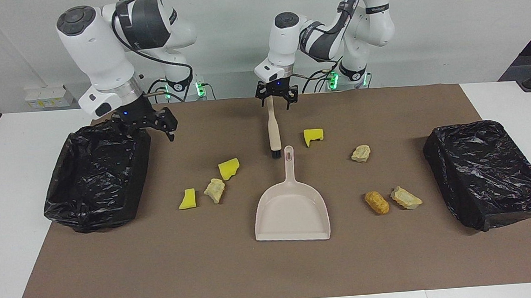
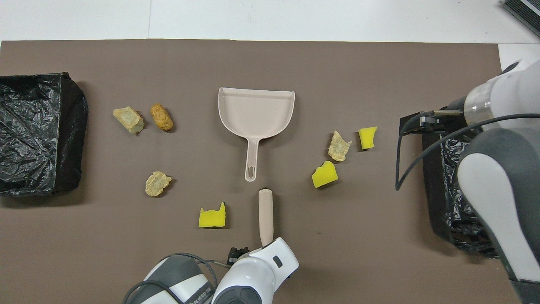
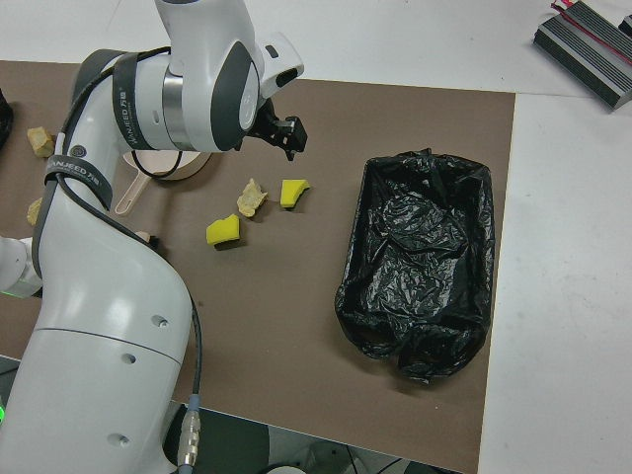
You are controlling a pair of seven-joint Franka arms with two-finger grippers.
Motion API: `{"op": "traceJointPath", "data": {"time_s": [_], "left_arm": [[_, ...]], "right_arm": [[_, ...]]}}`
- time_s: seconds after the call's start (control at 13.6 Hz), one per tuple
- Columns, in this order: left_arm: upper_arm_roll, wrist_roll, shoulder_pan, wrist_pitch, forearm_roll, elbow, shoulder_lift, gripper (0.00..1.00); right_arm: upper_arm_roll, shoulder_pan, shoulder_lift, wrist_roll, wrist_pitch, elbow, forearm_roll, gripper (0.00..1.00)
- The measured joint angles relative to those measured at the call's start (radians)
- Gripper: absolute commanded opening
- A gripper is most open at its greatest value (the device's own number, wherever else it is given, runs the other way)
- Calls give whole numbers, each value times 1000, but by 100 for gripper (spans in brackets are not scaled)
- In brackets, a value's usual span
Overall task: Sweep and dump trash in bin
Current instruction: 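Grasp the beige dustpan handle with the right gripper and lift it, then grasp the brush with the left gripper while the right gripper moves the dustpan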
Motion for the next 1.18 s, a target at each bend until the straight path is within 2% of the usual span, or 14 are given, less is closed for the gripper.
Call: {"op": "traceJointPath", "data": {"time_s": [0.15,0.22,0.44,0.88,1.11,1.18], "left_arm": [[1,-18,-9,27,0,-13,26,79],[1,-24,-11,32,0,-14,37,67],[1,-72,-16,38,0,-14,46,1],[2,-96,-24,15,0,-14,45,0],[3,-98,-24,-26,0,-13,37,0],[3,-105,-24,-53,0,-10,32,0]], "right_arm": [[6,77,76,186,11,57,9,100],[8,122,127,270,27,96,24,100],[11,237,279,435,62,217,99,100],[14,398,472,648,248,245,179,100],[14,441,512,658,298,229,182,100],[14,441,510,647,298,211,182,96]]}}
